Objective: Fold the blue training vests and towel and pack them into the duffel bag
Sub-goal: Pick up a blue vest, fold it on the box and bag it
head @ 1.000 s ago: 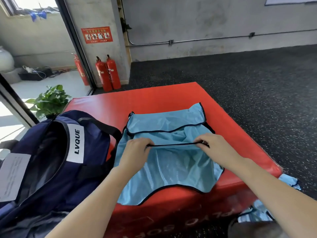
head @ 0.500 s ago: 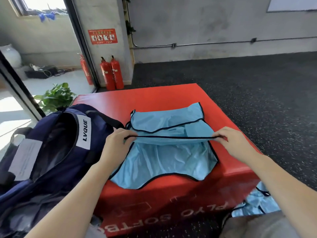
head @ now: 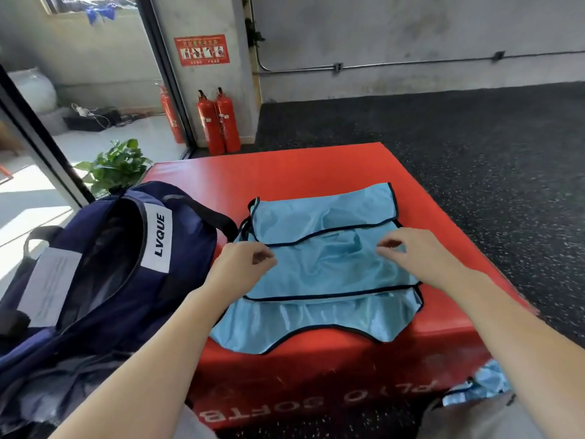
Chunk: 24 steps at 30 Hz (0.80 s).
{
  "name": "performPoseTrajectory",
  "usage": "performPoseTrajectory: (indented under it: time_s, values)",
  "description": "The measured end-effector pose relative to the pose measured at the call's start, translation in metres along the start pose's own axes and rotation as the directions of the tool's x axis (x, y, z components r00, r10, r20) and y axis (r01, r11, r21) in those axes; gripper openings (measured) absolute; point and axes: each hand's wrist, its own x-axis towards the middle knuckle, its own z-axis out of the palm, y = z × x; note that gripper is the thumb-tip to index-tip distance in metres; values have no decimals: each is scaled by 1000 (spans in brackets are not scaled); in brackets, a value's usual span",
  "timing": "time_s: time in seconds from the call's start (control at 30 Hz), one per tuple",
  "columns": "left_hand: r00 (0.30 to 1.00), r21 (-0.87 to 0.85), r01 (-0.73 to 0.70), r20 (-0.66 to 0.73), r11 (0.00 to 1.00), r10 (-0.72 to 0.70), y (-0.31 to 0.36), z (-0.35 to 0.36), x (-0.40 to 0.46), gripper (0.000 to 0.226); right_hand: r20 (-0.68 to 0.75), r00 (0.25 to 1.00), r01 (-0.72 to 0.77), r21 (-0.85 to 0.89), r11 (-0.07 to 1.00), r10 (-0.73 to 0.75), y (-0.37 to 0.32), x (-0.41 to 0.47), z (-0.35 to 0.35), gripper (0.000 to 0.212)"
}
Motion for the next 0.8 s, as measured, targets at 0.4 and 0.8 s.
performPoseTrajectory:
  time_s: [0.4, 0.8]
  values:
    - [987, 298, -146, -26, 943, 161, -5, 48, 66, 27, 40, 974, 223, 2, 975, -223, -53, 85, 78, 15]
    - [979, 382, -178, -19, 907, 201, -3, 48, 79, 21, 78, 972, 224, -24, 974, -222, -66, 100, 101, 27]
